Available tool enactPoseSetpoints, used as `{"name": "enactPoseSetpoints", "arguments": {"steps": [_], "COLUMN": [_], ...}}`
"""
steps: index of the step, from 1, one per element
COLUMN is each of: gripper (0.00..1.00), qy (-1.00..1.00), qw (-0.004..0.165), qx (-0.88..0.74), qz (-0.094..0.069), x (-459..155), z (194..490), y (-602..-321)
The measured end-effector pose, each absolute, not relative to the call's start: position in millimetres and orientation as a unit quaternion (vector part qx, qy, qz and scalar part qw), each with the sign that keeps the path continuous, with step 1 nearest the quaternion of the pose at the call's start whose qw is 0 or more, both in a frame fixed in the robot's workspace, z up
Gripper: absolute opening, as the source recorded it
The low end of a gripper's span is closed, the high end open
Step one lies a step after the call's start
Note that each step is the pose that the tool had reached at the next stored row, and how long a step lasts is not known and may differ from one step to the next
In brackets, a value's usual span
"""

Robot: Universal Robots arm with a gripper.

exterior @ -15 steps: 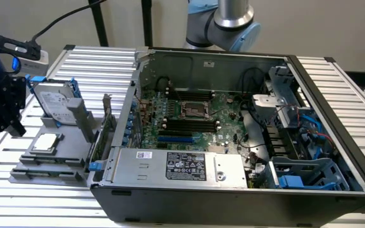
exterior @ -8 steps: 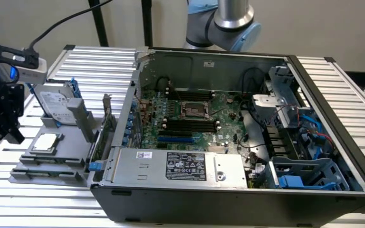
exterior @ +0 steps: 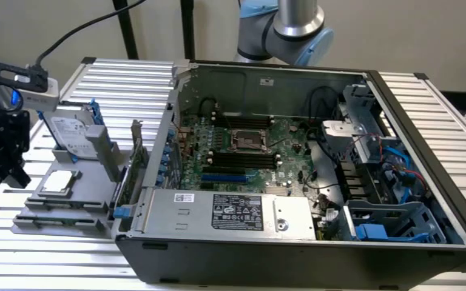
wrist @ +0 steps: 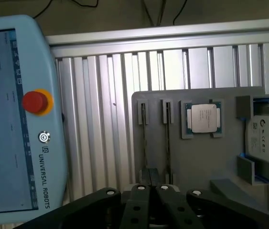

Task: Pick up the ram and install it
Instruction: 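Pick up the ram and move it above insertion slot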

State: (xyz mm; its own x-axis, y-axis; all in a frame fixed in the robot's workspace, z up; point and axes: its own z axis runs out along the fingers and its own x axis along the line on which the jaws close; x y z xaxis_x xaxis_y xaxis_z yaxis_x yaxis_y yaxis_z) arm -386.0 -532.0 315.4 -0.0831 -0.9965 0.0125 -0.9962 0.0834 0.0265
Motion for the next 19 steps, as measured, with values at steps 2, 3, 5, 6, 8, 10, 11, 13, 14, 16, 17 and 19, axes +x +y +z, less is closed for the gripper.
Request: {"name": "enactPoseSetpoints", "arguments": {"steps": [2, 3, 5, 6, 8, 10, 11, 13, 14, 16, 17, 19], "gripper": [0.17, 0.24, 0.36, 0.36, 0.42, 0.42, 0.42, 0.42, 0.42, 0.42, 0.42, 0.42], "qy": [-0.736, -0.736, -0.736, -0.736, -0.736, -0.736, -0.736, -0.736, -0.736, -0.736, -0.736, -0.735], "qw": [0.013, 0.014, 0.013, 0.013, 0.013, 0.014, 0.013, 0.013, 0.013, 0.014, 0.013, 0.013], "qx": [0.677, 0.677, 0.677, 0.677, 0.677, 0.677, 0.677, 0.677, 0.677, 0.677, 0.677, 0.678], "qz": [-0.006, -0.006, -0.006, -0.006, -0.006, -0.006, -0.006, -0.006, -0.006, -0.006, -0.006, -0.006], "x": [-386, -386, -386, -386, -386, -386, -386, -386, -386, -386, -386, -386], "z": [315, 315, 315, 315, 315, 315, 315, 315, 314, 310, 308, 305], "y": [-532, -532, -532, -532, -532, -532, -532, -533, -533, -533, -533, -533]}}
